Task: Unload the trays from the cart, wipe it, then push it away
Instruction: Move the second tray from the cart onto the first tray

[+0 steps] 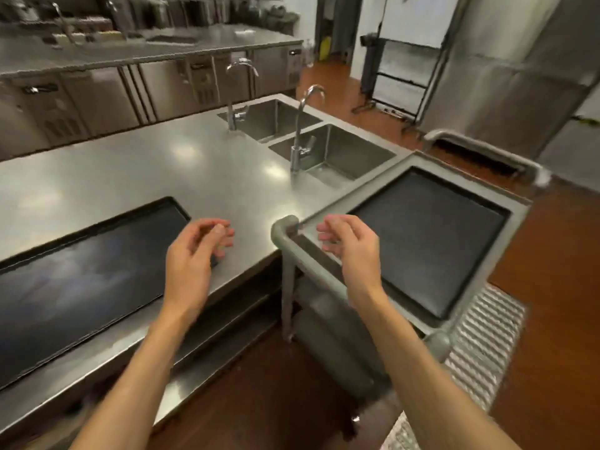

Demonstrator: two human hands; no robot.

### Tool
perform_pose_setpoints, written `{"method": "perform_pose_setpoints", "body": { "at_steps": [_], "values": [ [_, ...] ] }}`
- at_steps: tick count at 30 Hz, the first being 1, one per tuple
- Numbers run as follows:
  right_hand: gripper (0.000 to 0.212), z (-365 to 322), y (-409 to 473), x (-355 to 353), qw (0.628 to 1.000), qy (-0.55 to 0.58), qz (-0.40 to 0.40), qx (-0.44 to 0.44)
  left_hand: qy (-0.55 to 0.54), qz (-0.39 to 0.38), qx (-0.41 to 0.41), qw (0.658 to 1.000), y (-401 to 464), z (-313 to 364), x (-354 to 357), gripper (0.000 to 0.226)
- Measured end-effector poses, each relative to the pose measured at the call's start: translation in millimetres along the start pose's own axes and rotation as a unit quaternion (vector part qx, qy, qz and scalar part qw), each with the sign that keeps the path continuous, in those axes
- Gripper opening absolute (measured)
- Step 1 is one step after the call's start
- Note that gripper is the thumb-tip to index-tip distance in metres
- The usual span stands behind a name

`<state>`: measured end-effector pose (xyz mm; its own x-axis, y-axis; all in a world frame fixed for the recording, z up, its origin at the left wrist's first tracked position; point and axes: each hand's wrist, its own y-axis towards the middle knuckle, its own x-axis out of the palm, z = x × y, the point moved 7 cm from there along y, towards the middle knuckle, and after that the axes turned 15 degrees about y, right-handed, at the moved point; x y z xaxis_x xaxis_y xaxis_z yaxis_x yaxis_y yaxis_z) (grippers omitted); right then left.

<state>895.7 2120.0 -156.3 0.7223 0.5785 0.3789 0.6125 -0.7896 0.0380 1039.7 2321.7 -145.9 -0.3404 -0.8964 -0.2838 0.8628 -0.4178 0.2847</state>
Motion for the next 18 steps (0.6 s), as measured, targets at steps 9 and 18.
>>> {"method": "perform_pose_setpoints", "body": {
  "at_steps": [9,18],
  "values": [
    [0.016,-138.0,-19.9,-261.9,0.993,0.003,0.095,-0.07,-0.048,-0.064,0.056,0.995,-81.0,132.0,229.4,0.026],
    [0.02,-220.5,-16.1,-433.8,0.992,0.006,0.101,-0.077,-0.033,-0.046,0.042,0.998,-156.5,194.2,360.3,0.025]
  ]
}}
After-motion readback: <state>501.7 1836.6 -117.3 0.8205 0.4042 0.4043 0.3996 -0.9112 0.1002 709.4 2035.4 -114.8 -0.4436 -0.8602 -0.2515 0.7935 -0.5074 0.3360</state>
